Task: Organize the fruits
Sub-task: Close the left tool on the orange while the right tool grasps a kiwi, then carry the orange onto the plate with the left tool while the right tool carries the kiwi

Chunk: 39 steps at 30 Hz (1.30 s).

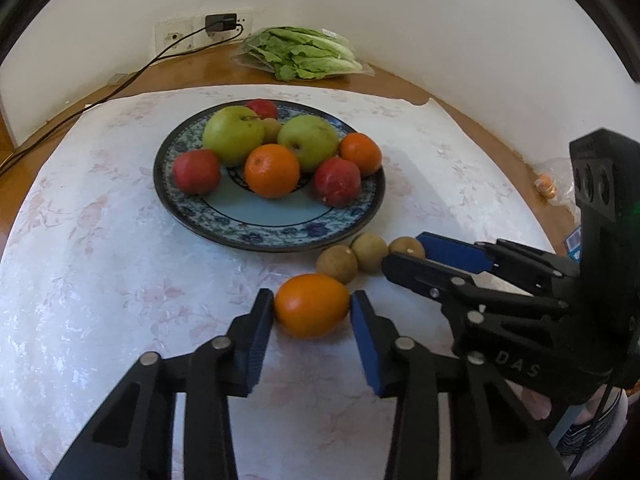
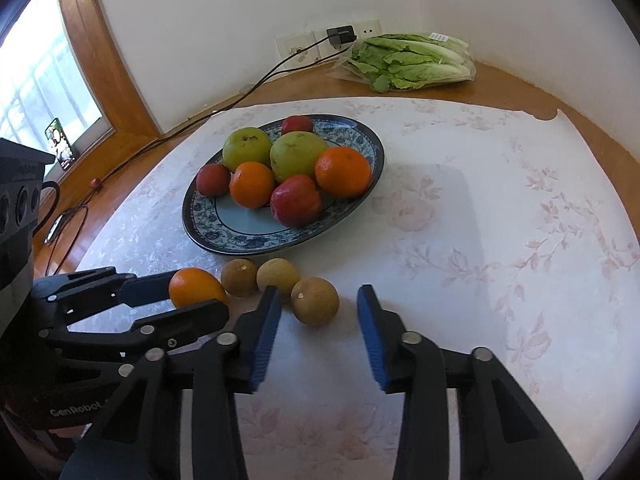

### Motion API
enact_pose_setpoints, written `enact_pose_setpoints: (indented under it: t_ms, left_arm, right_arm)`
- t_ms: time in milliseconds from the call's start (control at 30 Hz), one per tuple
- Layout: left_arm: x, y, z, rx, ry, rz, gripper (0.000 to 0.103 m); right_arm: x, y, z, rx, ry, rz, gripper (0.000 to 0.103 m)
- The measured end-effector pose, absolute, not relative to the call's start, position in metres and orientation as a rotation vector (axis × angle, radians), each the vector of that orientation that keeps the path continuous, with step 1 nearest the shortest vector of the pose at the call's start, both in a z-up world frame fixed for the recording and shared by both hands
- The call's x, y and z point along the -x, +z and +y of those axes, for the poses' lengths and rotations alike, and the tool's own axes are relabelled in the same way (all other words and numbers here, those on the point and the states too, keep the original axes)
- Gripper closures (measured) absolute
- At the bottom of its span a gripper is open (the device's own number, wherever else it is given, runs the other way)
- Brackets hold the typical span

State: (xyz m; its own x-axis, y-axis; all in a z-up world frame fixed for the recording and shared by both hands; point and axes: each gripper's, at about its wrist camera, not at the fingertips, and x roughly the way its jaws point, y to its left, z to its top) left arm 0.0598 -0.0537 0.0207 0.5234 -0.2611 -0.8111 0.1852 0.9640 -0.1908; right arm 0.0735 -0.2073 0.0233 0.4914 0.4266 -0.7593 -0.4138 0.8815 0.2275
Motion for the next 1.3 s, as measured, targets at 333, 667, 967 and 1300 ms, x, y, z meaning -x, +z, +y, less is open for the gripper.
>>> enact_pose_setpoints:
  t_ms: [333, 667, 967, 1300]
  left_arm:
    - [-0.059, 0.021, -0.054, 0.092, -0.268, 0.986, 0.063]
    - [-0.059, 0.024, -0.045, 0.120, -0.239, 0.994, 0.063]
    - [-0.056, 0.033, -0.036, 0.149, -0.201, 0.968, 0.063]
    - [-0.052, 0.038, -0.036, 0.149, -0.197, 0.956, 0.063]
  right_arm:
    - [-0.073, 0.023, -0.207, -0.027, 0.523, 0.917, 0.077]
    - [-0.072, 0.025, -0.209, -0.037, 0.516, 0.916, 0.077]
    - [-0.071, 0.028, -0.212, -0.043, 0.528, 0.918, 0.077]
    - [-0.070, 0.033, -0.218, -0.051, 0.524, 0.906, 0.077]
